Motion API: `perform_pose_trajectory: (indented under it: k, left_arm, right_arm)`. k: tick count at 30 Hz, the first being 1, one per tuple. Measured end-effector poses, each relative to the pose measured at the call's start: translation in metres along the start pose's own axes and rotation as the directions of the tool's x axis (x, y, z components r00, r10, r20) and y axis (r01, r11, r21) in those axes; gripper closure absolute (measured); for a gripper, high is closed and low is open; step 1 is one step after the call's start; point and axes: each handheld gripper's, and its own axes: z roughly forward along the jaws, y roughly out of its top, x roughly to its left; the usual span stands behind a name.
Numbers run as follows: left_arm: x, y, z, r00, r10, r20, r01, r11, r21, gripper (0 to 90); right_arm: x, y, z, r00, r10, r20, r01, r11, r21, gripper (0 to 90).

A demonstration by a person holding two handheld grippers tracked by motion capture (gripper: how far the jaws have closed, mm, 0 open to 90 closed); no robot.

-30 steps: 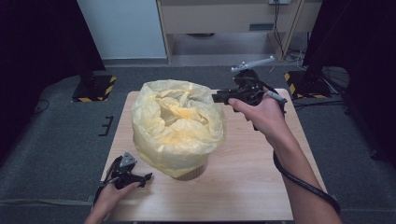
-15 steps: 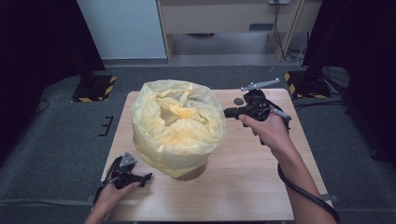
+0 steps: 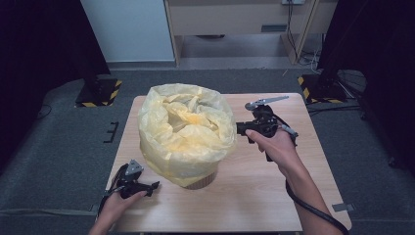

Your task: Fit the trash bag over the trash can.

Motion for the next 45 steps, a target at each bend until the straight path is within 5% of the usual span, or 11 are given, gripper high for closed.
perform_pose_trajectory:
  k: [7, 17, 24, 28, 34, 45]
  left_arm:
    - [0.0, 0.0, 0.0, 1.0, 0.0, 0.0, 0.0, 1.0, 0.0, 0.0]
    - [0.0, 0.0, 0.0, 1.0, -0.001, 0.0, 0.001, 1.0, 0.0, 0.0]
    - [0.0, 0.0, -0.001, 1.0, -0.004, -0.002, 0.004, 1.0, 0.002, 0.3]
    - [0.002, 0.006, -0.009, 0.9983, -0.054, 0.024, 0.054, 0.9983, -0.023, 6.5]
    - [-0.003, 0.023, -0.032, 0.9956, -0.094, 0.004, 0.094, 0.9929, -0.073, 10.2]
    - [0.002, 0.034, -0.054, 0.9864, -0.164, -0.009, 0.162, 0.9782, -0.13, 13.6]
  right_arm:
    - [0.003, -0.001, 0.002, 0.999, 0.016, -0.042, -0.017, 1.0, -0.014, 61.7]
    - [-0.001, -0.011, 0.017, 0.9992, 0.029, -0.028, -0.028, 0.999, 0.031, 58.3]
    - [-0.004, -0.019, 0.029, 0.9991, 0.039, -0.016, -0.038, 0.997, 0.065, 65.4]
    - [-0.004, -0.022, 0.034, 0.9989, 0.039, -0.026, -0.037, 0.996, 0.079, 74.8]
    - [0.0, -0.024, 0.035, 0.9988, 0.016, -0.047, -0.013, 0.997, 0.08, 90.0]
    - [-0.001, -0.035, 0.045, 0.9996, 0.015, -0.026, -0.012, 0.994, 0.11, 90.0]
